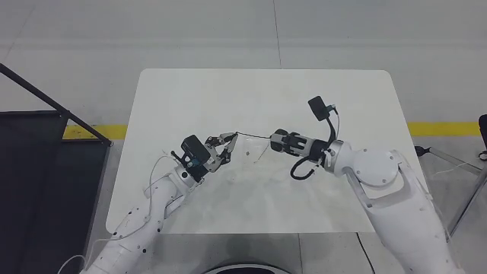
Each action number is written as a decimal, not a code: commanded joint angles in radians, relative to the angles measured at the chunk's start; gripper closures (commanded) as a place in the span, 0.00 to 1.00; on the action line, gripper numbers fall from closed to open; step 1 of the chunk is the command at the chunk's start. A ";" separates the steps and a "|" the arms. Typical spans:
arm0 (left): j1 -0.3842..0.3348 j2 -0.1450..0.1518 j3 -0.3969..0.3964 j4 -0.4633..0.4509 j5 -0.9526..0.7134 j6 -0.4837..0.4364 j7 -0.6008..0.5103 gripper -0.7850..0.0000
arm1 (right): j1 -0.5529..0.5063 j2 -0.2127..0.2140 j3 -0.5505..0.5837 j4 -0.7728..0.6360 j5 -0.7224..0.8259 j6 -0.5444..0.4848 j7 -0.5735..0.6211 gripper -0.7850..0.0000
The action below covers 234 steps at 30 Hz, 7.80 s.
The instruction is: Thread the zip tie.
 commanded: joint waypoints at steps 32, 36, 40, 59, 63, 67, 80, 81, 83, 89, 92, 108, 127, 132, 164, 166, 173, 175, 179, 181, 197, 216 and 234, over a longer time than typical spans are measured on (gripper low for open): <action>0.012 -0.011 0.000 -0.015 -0.007 0.086 0.007 1.00 | -0.063 0.012 0.036 -0.056 0.028 0.000 0.012 1.00; 0.011 -0.014 0.008 -0.009 0.013 0.107 0.018 1.00 | -0.055 0.010 0.034 -0.048 0.053 0.006 0.006 1.00; 0.009 -0.018 0.014 -0.003 0.030 0.127 0.027 1.00 | -0.043 0.008 0.029 -0.037 0.064 0.014 0.002 1.00; 0.007 -0.019 0.015 0.001 0.038 0.131 0.030 1.00 | 0.008 0.002 0.004 0.007 0.086 0.061 -0.009 1.00; 0.007 -0.019 0.015 0.001 0.038 0.131 0.030 1.00 | 0.016 0.002 -0.001 0.012 0.083 0.071 -0.005 1.00; 0.007 -0.019 0.015 0.001 0.038 0.131 0.030 1.00 | 0.020 0.001 -0.005 0.014 0.083 0.074 -0.008 1.00; 0.007 -0.019 0.015 0.001 0.038 0.131 0.030 1.00 | 0.023 0.003 -0.007 0.017 0.084 0.076 -0.006 1.00; 0.007 -0.019 0.015 0.001 0.038 0.131 0.030 1.00 | 0.023 0.003 -0.007 0.017 0.084 0.076 -0.006 1.00; 0.007 -0.019 0.015 0.001 0.038 0.131 0.030 1.00 | 0.024 0.003 -0.006 0.018 0.087 0.078 -0.006 1.00; 0.007 -0.019 0.015 0.001 0.038 0.131 0.030 1.00 | 0.028 0.003 -0.007 0.024 0.094 0.075 -0.006 1.00; 0.007 -0.019 0.015 0.001 0.038 0.131 0.030 1.00 | 0.031 0.002 -0.009 0.027 0.100 0.075 -0.006 1.00; 0.007 -0.019 0.015 0.001 0.038 0.131 0.030 1.00 | 0.036 0.000 -0.011 0.038 0.132 0.057 -0.017 1.00; 0.007 -0.019 0.015 0.001 0.038 0.131 0.030 1.00 | 0.014 -0.005 0.020 0.056 0.259 -0.026 -0.037 1.00; 0.007 -0.019 0.015 0.001 0.038 0.131 0.030 1.00 | 0.015 -0.005 0.021 0.064 0.274 -0.031 -0.031 1.00; 0.007 -0.019 0.015 0.001 0.038 0.131 0.030 1.00 | 0.062 -0.009 -0.024 0.101 0.270 0.001 0.002 1.00; 0.007 -0.019 0.015 0.001 0.038 0.131 0.030 1.00 | 0.066 -0.010 -0.029 0.102 0.268 0.008 -0.002 1.00; 0.007 -0.019 0.015 0.001 0.038 0.131 0.030 1.00 | 0.071 -0.009 -0.034 0.098 0.244 0.046 -0.019 1.00; 0.007 -0.019 0.015 0.001 0.038 0.131 0.030 1.00 | 0.072 -0.009 -0.035 0.096 0.235 0.061 -0.031 1.00; 0.007 -0.019 0.015 0.001 0.038 0.131 0.030 1.00 | 0.080 -0.010 -0.047 0.093 0.218 0.095 -0.030 1.00; 0.007 -0.019 0.015 0.001 0.038 0.131 0.030 1.00 | 0.086 -0.010 -0.052 0.095 0.209 0.110 -0.029 1.00; 0.007 -0.019 0.015 0.001 0.038 0.131 0.030 1.00 | 0.144 -0.017 -0.117 0.121 0.143 0.212 -0.027 1.00; 0.024 -0.021 0.011 -0.025 0.080 0.160 0.026 1.00 | 0.074 -0.014 -0.030 0.098 0.271 0.058 -0.056 1.00; 0.017 -0.027 0.016 -0.009 0.095 0.142 0.027 1.00 | 0.027 -0.015 -0.034 0.081 0.266 -0.122 -0.074 1.00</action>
